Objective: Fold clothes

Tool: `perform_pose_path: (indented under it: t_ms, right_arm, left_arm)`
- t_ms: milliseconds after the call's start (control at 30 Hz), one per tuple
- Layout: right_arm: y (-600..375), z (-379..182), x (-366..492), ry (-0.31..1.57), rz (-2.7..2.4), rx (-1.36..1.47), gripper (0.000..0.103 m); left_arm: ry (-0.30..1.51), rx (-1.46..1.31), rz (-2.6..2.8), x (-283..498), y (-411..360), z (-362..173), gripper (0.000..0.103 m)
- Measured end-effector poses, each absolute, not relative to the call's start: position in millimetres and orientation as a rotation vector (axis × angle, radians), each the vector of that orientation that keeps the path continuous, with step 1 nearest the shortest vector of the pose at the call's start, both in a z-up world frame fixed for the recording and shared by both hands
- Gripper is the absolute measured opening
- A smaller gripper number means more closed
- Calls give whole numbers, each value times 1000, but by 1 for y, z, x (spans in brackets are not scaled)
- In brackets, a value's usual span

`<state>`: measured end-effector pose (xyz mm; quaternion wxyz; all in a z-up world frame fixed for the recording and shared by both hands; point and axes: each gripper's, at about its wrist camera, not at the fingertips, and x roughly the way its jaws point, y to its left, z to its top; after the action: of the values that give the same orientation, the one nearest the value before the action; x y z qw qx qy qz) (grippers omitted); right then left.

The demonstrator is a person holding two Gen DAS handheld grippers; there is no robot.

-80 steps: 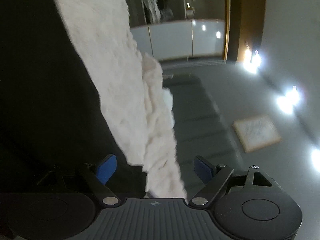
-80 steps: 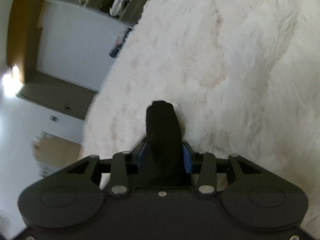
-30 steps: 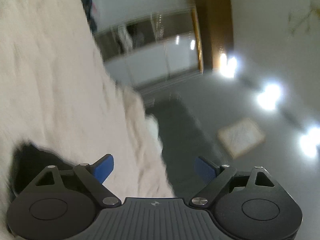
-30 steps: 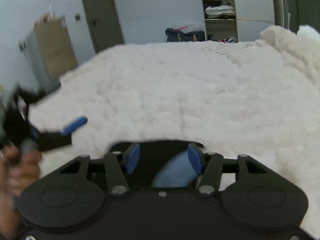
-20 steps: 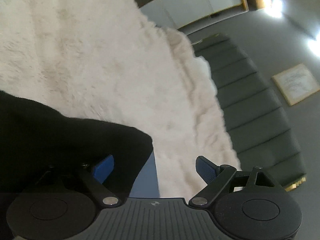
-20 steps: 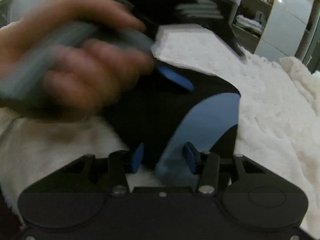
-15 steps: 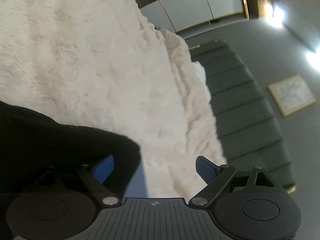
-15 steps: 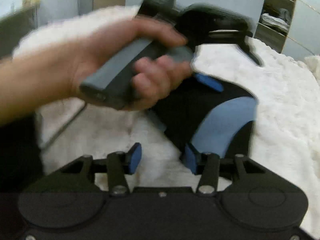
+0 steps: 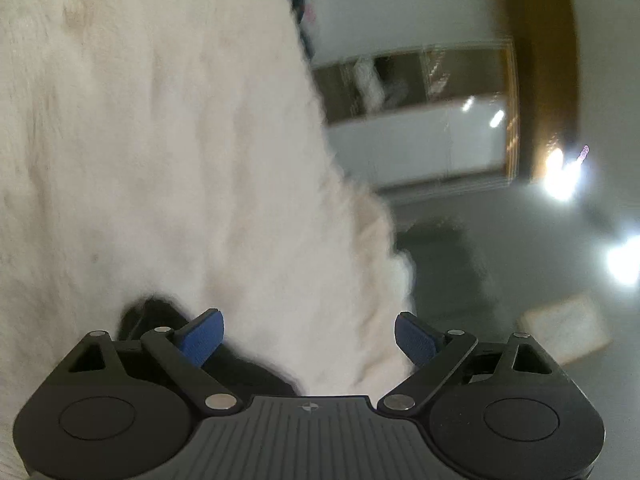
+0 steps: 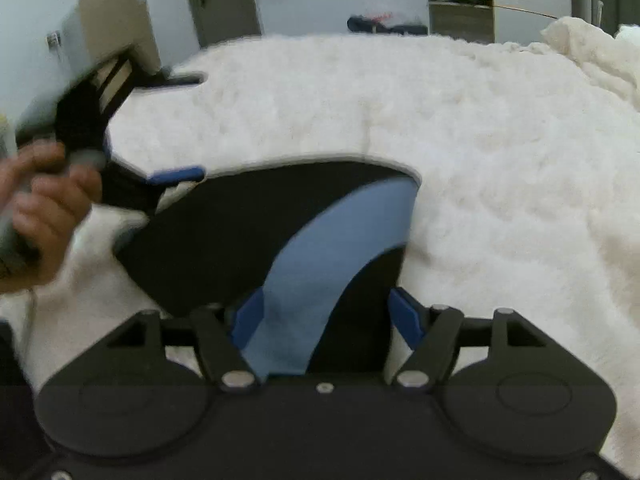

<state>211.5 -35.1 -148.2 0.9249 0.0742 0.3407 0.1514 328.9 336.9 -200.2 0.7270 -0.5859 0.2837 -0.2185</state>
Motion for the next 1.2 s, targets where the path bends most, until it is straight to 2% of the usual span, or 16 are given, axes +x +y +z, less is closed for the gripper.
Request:
perform_pose_path:
  t_ms: [33, 233, 367, 400, 467, 633, 700, 833, 900, 933, 1000, 1033, 1067, 1200]
  right_arm:
    - [-48, -144, 214, 692, 307, 208, 80]
    - [-83, -151, 259, 775, 298, 403, 80]
    - [-79, -188, 294, 835, 351, 539, 78]
    - [-77, -196, 299, 853, 382, 575, 76]
    - [-74, -215, 310, 912, 448, 658, 61]
    - [-85, -233, 324, 924, 525, 788, 41]
    - [-85, -223, 326, 916, 564, 733, 35]
    - [-65, -179, 315, 870, 632, 465, 34]
    - [-55, -165, 309, 850, 661, 394, 38]
    - [-51, -161, 308, 846, 673, 376, 46]
    - [-50, -169, 314, 866, 668, 386, 48]
    - [-49, -171, 316, 879, 655, 383, 42]
    - [-46, -169, 316, 878, 649, 343, 32]
    - [-28, -124, 304, 803, 690, 120, 29]
  left_arm:
    - [622, -1301, -495, 330, 340, -201, 91]
    - [692, -1182, -508, 335, 327, -188, 91]
    - [759, -1059, -395, 334, 318, -185, 91]
    - [765, -1037, -353, 332, 320, -186, 91]
    - [775, -1044, -288, 329, 328, -191, 91]
    - [787, -1148, -261, 335, 332, -203, 91]
    - [783, -1161, -260, 339, 331, -205, 91]
    - [765, -1154, -250, 344, 332, -204, 91]
    - [763, -1149, -256, 347, 331, -203, 91]
    - [765, -1146, -261, 347, 332, -204, 91]
    - [774, -1140, -278, 345, 334, -207, 91]
    - [778, -1137, -284, 344, 334, -208, 91]
    - [779, -1137, -286, 344, 334, -208, 91]
    - [764, -1164, -275, 344, 340, -211, 91]
